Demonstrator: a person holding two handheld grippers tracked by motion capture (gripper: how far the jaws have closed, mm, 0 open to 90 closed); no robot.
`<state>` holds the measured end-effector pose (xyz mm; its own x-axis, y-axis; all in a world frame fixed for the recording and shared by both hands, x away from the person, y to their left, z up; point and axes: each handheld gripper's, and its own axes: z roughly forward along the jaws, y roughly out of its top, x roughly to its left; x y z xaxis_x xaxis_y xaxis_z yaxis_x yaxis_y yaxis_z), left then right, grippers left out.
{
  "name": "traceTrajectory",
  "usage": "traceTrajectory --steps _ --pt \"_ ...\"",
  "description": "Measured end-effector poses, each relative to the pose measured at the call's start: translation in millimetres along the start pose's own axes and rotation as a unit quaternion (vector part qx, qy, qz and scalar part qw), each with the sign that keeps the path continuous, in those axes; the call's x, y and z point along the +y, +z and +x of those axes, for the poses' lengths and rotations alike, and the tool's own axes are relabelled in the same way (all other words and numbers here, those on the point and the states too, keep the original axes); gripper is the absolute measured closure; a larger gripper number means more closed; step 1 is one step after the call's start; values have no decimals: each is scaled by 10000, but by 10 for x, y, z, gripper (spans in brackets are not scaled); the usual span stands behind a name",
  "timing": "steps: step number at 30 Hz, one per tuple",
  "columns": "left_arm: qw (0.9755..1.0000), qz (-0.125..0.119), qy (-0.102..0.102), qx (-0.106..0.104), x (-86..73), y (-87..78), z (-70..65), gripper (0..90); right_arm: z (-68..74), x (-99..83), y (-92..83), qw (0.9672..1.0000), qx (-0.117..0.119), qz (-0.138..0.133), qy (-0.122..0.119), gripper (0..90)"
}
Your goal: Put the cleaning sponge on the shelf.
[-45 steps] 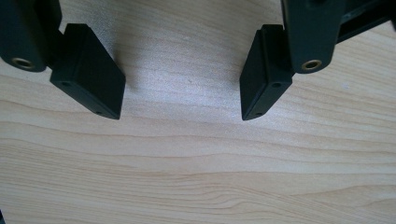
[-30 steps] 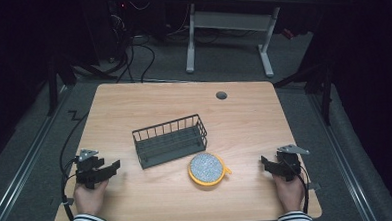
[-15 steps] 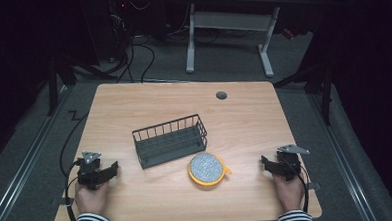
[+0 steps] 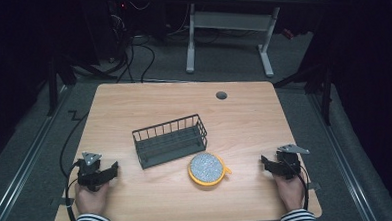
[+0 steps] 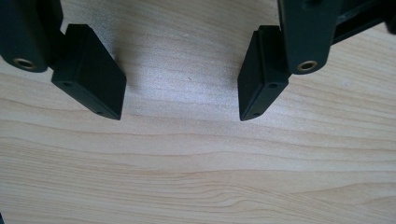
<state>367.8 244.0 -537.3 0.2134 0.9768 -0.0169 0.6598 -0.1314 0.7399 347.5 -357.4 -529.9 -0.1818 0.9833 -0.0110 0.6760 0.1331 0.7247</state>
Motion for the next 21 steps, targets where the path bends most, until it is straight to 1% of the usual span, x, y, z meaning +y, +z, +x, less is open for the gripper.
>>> traceTrajectory --steps 2,3,4,5,6,7,8,9,14,15,16,18,21 --pt "10000 -2 -4 4 0 0 -1 279 1 1 0 10000 0 0 -3 329" --pt "10000 1 -5 7 0 0 -2 279 0 2 -1 10000 -3 8 0 349" --pt "10000 0 -7 13 -1 0 -3 279 -2 17 -10 10000 -34 74 12 379" --pt "10000 1 -8 10 -1 -1 -3 279 1 43 -20 9998 -63 195 71 388" --pt "10000 1 -9 9 0 -1 -3 279 1 70 -21 9995 -38 293 99 392" --pt "10000 -2 -11 8 -1 -1 -2 279 2 86 -24 9993 12 332 139 407" --pt "10000 2 -10 8 -1 -2 -3 279 3 97 -30 9992 79 347 164 404" --pt "10000 9 -1 10 -2 -4 -3 278 7 111 -32 9991 139 359 147 404" --pt "10000 11 -3 -27 -2 -4 0 268 85 211 -108 9980 591 185 123 405" --pt "10000 4 -5 -30 -3 -3 0 266 119 243 -119 9973 690 217 121 405" --pt "10000 4 -4 -34 -3 -3 1 264 141 262 -122 9971 722 243 64 417" --pt "10000 -8 -18 -41 -4 -2 1 263 207 302 -132 9971 721 208 -96 432" --pt "10000 -15 -31 -50 -4 -2 3 262 258 354 -119 9959 860 258 -120 438"
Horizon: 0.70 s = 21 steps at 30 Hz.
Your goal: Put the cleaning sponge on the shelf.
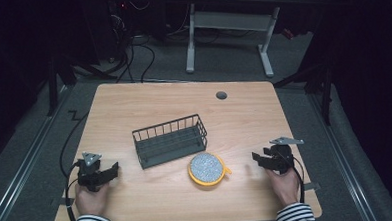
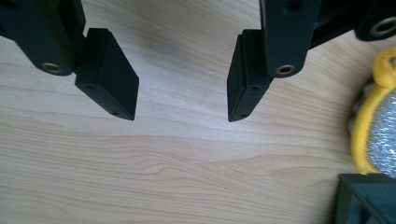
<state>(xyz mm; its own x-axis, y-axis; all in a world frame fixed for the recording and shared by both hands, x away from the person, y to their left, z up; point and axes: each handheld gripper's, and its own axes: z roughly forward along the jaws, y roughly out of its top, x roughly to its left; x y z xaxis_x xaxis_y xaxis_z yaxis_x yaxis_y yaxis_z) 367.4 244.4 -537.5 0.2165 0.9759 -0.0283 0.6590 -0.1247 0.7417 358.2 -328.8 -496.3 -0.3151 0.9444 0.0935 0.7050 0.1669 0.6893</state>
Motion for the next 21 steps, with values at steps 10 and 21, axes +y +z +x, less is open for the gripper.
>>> traceTrajectory --steps 10,21 --pt "10000 -4 -24 -26 -1 -3 6 261 273 165 32 9974 444 125 -553 432" --pt "10000 1 -48 -51 -1 -7 14 269 651 303 105 9898 830 264 -1129 487"
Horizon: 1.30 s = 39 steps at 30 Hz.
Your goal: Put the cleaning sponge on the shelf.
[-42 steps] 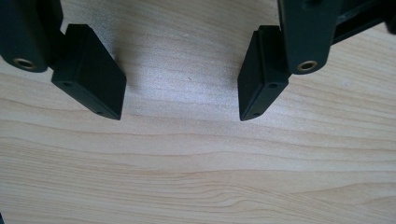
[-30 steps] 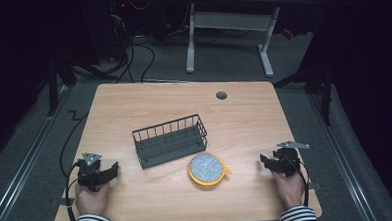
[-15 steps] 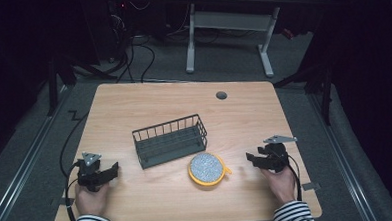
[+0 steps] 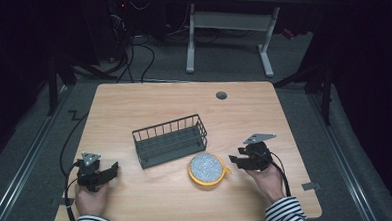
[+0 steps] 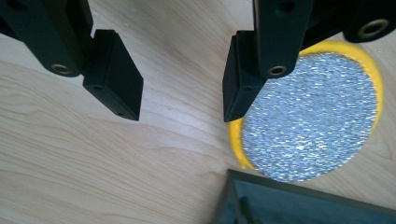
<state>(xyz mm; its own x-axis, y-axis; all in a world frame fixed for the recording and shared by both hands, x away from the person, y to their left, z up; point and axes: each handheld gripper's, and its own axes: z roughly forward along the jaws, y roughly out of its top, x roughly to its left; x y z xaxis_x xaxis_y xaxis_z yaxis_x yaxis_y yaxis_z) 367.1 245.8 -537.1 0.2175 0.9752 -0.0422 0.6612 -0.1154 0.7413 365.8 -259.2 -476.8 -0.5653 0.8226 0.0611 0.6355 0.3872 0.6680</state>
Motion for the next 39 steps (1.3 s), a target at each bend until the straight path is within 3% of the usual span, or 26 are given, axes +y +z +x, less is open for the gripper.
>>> traceTrajectory --steps 10,17,23,30,34,39 --pt "10000 -8 -16 -4 -1 -1 3 271 171 132 135 9988 383 291 -104 495" --pt "10000 -26 -49 -29 -2 -1 9 271 276 234 330 9964 699 483 -12 505" --pt "10000 -37 -71 -55 -3 -2 16 270 344 296 435 9943 761 749 3 532" --pt "9999 -43 -83 -65 -4 -3 19 270 327 340 510 9926 761 939 120 519" --pt "9999 -41 -79 -65 -4 -4 18 268 302 342 560 9911 732 1088 222 441" --pt "9999 -42 -73 -62 -4 -3 16 267 262 312 601 9888 938 1108 340 507"
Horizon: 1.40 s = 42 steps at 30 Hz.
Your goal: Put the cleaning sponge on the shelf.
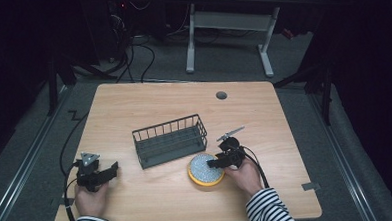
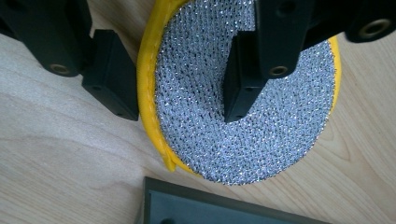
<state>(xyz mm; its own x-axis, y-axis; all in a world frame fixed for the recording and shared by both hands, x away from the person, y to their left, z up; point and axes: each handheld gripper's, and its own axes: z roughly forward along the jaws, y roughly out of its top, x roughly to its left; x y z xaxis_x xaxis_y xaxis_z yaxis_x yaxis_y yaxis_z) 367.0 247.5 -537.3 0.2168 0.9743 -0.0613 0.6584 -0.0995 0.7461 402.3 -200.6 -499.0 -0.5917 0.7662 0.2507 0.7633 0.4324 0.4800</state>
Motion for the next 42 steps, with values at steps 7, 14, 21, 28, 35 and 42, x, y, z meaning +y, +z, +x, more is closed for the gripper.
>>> traceTrajectory --steps 7,14,21,28,35,42 --pt "10000 14 16 3 1 0 -3 267 8 -8 -27 9996 -7 -43 -281 756" --pt "10000 2 19 15 1 3 -6 269 57 3 -51 9984 -73 -84 -550 795" --pt "9999 39 101 70 3 6 -22 269 18 9 -247 9977 -92 -294 -609 797" --pt "9999 40 80 59 1 2 -22 267 -19 -67 -439 9964 -84 -571 -629 798" --pt "9999 47 112 79 2 5 -27 268 -31 -59 -687 9948 -170 -819 -581 797" --pt "9999 53 126 83 3 6 -28 266 -25 -2 -909 9918 -169 -1126 -580 798"
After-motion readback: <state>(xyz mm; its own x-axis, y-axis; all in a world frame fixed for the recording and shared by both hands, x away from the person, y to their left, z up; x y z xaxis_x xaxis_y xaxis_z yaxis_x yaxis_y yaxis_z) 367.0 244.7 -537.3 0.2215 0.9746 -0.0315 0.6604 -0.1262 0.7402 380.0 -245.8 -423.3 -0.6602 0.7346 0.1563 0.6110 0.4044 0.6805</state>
